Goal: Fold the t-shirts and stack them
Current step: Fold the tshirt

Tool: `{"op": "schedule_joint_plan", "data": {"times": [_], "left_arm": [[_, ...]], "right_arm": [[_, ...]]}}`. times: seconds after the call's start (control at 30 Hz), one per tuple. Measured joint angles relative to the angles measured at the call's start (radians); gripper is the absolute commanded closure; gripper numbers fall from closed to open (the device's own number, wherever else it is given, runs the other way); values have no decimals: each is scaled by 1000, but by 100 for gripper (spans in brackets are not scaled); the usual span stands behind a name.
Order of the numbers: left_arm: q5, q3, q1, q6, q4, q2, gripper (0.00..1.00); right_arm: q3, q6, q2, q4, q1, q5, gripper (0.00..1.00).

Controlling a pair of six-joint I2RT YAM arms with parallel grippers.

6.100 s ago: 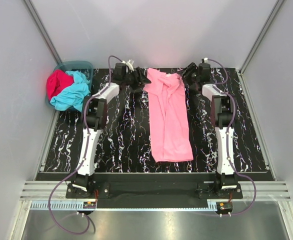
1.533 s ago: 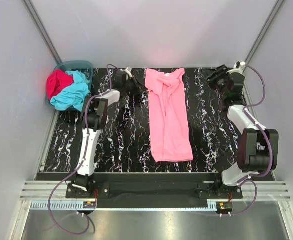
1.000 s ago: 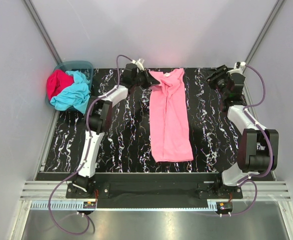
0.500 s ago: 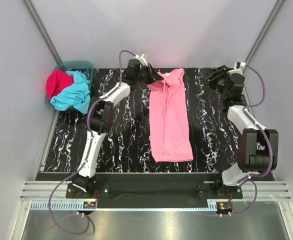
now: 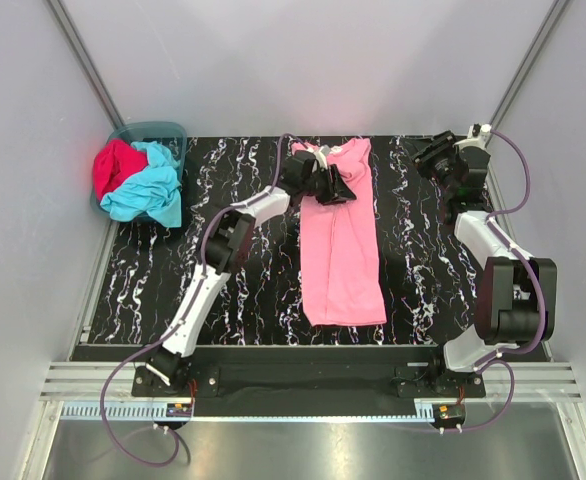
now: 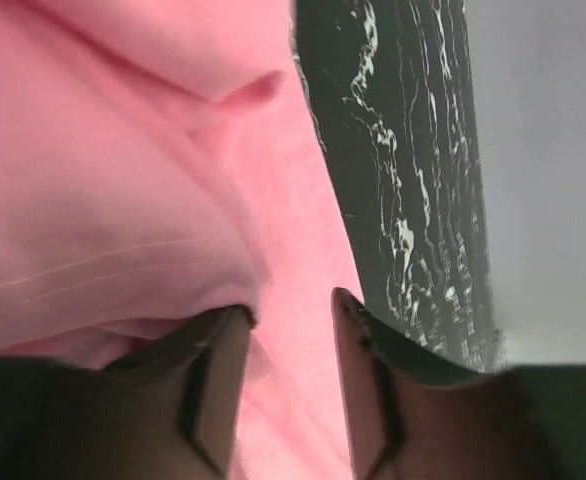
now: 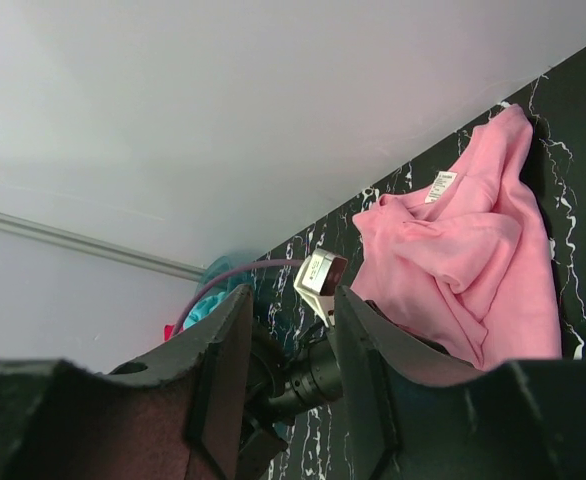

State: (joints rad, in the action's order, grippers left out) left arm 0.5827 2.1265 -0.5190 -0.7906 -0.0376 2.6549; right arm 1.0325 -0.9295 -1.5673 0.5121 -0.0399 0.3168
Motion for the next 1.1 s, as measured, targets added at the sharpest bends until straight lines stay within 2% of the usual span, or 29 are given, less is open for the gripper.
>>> {"op": "schedule_joint_plan", "data": {"times": [0.17,0.2,0.23,0.63,0.9,1.1], "left_arm": [[11,-22,-8,5,-32,-13,35],[10,-35,-8,12,-32,-26,29],[8,-50,-7,23,-28,-40,27],[-42,-148,50,142,95,-227,19],[-65,-254,166,217,132,-413,15],[-85,-410,283,266,96,-486,18]], "right_arm": [[-2,0,-5,0,1,2,55],[-2,0,-5,0,1,2,54],[-3,0,-6,0,1,3,54],[-16,2,-41,2,10,10,55],[-51,39,-85,13,29,2,54],[17,168,-168,-127,31,-64,54]]}}
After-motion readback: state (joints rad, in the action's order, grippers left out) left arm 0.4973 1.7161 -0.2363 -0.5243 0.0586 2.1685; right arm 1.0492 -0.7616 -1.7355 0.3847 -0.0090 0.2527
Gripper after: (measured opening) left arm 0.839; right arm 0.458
